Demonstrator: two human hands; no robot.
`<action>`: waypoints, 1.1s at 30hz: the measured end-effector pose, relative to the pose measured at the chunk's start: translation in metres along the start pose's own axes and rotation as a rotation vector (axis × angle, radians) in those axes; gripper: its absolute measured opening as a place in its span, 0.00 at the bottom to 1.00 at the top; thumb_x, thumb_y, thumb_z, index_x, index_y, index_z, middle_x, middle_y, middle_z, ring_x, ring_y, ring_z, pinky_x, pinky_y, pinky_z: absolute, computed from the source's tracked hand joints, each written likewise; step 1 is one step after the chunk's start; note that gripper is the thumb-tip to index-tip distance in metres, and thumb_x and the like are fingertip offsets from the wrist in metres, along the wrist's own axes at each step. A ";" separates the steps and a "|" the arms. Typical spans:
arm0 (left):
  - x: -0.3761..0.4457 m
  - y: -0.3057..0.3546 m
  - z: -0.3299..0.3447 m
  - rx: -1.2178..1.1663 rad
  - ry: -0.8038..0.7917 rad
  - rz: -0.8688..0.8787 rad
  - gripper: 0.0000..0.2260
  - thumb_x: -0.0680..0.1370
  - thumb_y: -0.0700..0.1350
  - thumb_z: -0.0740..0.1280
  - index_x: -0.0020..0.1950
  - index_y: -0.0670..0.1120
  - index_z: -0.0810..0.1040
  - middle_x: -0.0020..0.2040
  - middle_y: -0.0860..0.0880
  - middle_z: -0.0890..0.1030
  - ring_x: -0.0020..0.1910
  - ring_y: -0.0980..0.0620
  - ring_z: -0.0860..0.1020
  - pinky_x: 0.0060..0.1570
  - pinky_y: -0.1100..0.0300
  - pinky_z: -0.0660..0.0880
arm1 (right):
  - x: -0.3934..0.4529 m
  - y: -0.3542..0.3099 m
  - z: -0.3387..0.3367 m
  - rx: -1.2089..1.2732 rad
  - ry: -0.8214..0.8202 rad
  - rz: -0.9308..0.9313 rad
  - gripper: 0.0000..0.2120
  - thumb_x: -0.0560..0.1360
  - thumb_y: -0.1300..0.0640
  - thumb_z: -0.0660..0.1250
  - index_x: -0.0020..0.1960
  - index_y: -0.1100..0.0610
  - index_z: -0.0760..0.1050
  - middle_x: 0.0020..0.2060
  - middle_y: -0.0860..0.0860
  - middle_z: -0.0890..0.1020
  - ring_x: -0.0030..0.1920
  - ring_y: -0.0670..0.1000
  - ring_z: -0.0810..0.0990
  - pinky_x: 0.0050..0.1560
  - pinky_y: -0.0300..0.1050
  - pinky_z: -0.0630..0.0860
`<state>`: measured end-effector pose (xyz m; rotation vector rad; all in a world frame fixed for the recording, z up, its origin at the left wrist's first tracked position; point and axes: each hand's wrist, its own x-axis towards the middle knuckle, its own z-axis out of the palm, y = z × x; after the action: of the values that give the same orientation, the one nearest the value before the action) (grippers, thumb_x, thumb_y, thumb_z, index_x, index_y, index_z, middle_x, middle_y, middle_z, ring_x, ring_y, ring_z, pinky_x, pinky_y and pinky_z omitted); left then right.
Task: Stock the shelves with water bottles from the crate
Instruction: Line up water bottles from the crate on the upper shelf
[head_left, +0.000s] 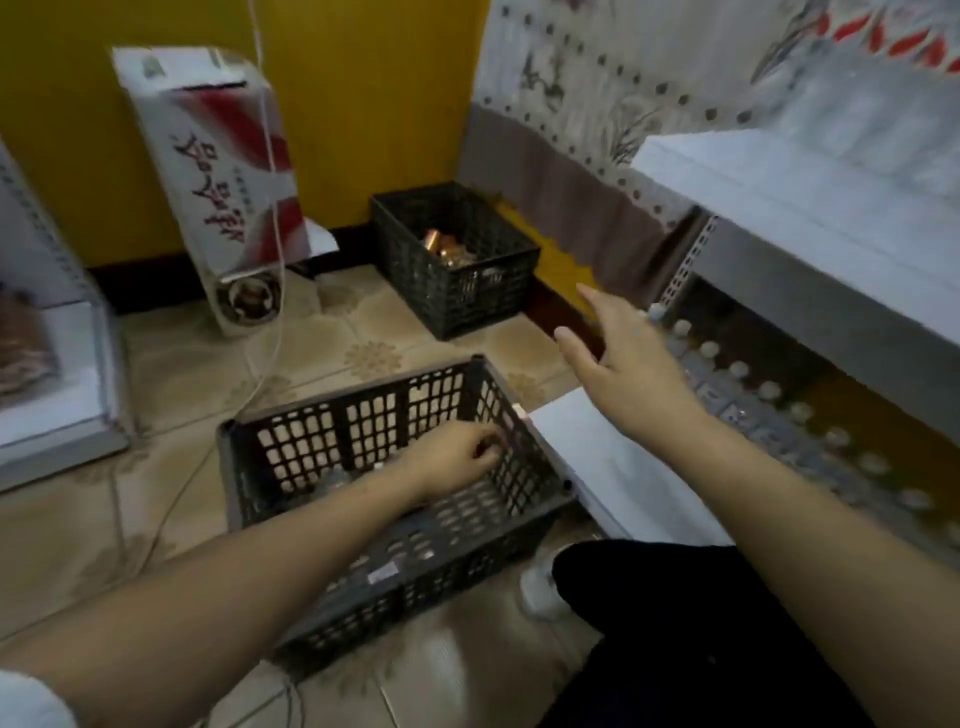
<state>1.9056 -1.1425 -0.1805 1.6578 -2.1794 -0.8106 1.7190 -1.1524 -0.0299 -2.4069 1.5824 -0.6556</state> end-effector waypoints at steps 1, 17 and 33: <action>-0.008 -0.034 0.013 0.008 -0.025 -0.102 0.10 0.80 0.51 0.61 0.58 0.52 0.78 0.48 0.52 0.81 0.46 0.52 0.79 0.41 0.59 0.72 | 0.000 -0.002 0.031 0.018 -0.108 -0.004 0.28 0.81 0.44 0.58 0.77 0.54 0.59 0.73 0.50 0.66 0.72 0.50 0.65 0.68 0.41 0.62; -0.042 -0.251 0.171 0.061 -0.677 -0.651 0.25 0.76 0.54 0.68 0.70 0.45 0.70 0.67 0.45 0.75 0.61 0.45 0.76 0.61 0.54 0.73 | -0.011 0.051 0.285 0.041 -0.946 0.211 0.32 0.79 0.38 0.57 0.79 0.51 0.55 0.75 0.53 0.65 0.73 0.55 0.65 0.72 0.51 0.63; -0.047 -0.273 0.184 -0.230 -0.618 -0.733 0.50 0.57 0.75 0.70 0.73 0.51 0.69 0.70 0.49 0.72 0.66 0.48 0.73 0.66 0.55 0.69 | -0.044 0.068 0.293 -0.061 -0.941 0.110 0.27 0.81 0.43 0.56 0.76 0.54 0.61 0.67 0.57 0.73 0.65 0.58 0.72 0.62 0.51 0.72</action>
<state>2.0359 -1.0992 -0.4837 2.3166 -1.6329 -1.8975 1.7828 -1.1647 -0.3273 -2.0997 1.2704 0.5052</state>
